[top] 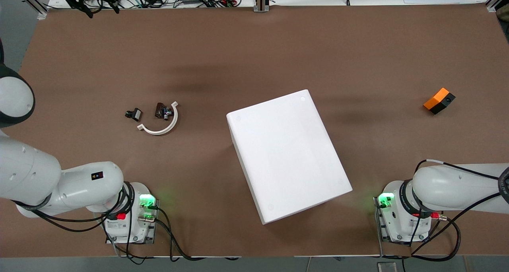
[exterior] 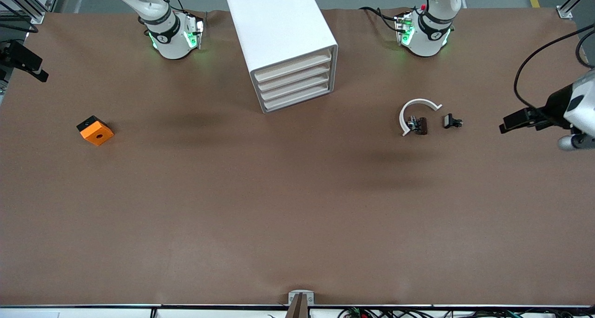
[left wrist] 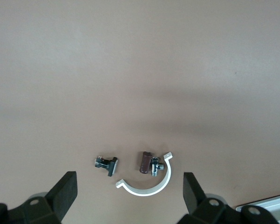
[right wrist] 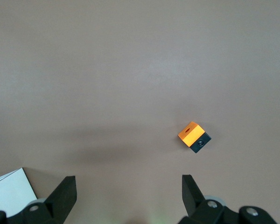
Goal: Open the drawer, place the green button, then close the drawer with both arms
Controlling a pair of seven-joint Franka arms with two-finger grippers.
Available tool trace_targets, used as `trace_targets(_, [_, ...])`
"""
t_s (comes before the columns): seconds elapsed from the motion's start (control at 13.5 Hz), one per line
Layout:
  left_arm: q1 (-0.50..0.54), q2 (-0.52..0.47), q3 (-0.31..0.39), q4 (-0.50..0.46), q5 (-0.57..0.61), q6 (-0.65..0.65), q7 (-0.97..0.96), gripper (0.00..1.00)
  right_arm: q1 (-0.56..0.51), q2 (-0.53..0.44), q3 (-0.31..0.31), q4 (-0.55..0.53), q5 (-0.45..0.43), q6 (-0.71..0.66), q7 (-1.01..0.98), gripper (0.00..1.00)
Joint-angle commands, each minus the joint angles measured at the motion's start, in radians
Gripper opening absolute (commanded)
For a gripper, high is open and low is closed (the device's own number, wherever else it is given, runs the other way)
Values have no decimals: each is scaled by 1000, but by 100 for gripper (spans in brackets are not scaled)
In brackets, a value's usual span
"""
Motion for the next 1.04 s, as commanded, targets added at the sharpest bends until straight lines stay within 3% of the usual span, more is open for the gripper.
trace_targets(0.0, [-2,-91,-2,-42,-14,-13,33,100,-10,-1,7,4,-15,-7,-10,100])
trace_targets(0.52, [-291,-111,251,-20,2,-16,26,100,-8,-3,9,4,-15,-7,-10,100])
trace_targets(0.96, [-298,-92,250,24,21,-14,27,100,-8,-3,10,4,-13,-7,-8,100])
